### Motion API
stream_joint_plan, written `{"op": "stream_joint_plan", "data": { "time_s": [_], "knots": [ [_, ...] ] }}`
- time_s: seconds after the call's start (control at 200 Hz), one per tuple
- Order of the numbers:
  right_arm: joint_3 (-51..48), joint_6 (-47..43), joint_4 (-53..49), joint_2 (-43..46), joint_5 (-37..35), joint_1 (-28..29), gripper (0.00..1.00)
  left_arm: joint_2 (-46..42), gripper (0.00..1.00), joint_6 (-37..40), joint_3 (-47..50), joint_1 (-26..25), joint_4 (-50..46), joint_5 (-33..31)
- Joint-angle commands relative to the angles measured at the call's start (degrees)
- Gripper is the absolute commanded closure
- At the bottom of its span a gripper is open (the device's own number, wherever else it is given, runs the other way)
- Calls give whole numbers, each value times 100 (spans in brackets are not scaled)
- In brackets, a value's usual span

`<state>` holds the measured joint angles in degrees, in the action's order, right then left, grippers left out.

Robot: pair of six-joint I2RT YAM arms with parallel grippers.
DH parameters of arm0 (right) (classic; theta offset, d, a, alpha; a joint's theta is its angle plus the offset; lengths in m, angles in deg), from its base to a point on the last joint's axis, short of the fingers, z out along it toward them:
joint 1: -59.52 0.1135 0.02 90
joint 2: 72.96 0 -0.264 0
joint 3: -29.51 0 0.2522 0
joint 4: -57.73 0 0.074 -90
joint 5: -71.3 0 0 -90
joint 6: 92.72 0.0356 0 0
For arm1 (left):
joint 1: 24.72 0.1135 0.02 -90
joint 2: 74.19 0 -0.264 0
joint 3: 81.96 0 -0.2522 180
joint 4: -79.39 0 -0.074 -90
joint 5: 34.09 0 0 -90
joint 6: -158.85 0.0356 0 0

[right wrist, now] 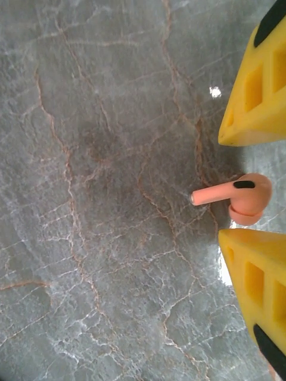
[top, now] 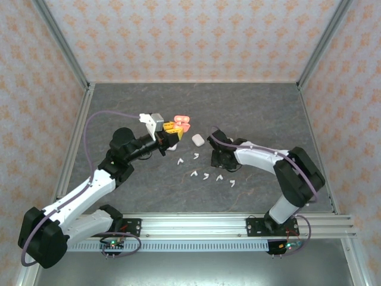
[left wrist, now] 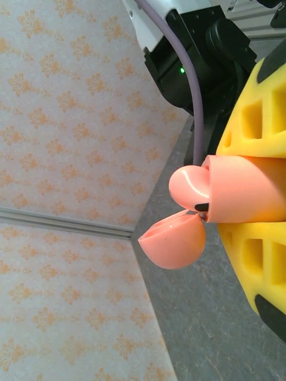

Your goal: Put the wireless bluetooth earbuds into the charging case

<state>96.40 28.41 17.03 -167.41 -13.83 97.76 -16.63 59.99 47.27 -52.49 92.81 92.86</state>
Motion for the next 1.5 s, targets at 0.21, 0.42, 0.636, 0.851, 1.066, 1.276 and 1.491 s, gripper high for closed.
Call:
{"op": "stream_joint_plan", "data": {
  "time_s": [0.21,0.42,0.636,0.851,1.066,1.276,1.491],
  "knots": [
    [330,26,-422,-291,-165,70,59,-105,100,113,4,-53,22,-170],
    [235,37,-711,-151,-357,70,59,-113,100,123,19,-53,-2,-197],
    [156,15,-875,-20,-562,67,59,-122,100,128,32,-54,-44,-202],
    [49,48,-912,55,-691,-18,59,-153,100,119,62,-53,-77,-206],
    [-18,52,-1049,147,-817,-77,59,-218,100,139,82,-54,-151,-214],
    [-194,97,-1134,387,-1022,-226,60,-236,100,144,98,-55,-158,-227],
    [-241,-28,-971,613,-867,-378,60,-232,100,125,109,-54,-133,-228]
  ]
}}
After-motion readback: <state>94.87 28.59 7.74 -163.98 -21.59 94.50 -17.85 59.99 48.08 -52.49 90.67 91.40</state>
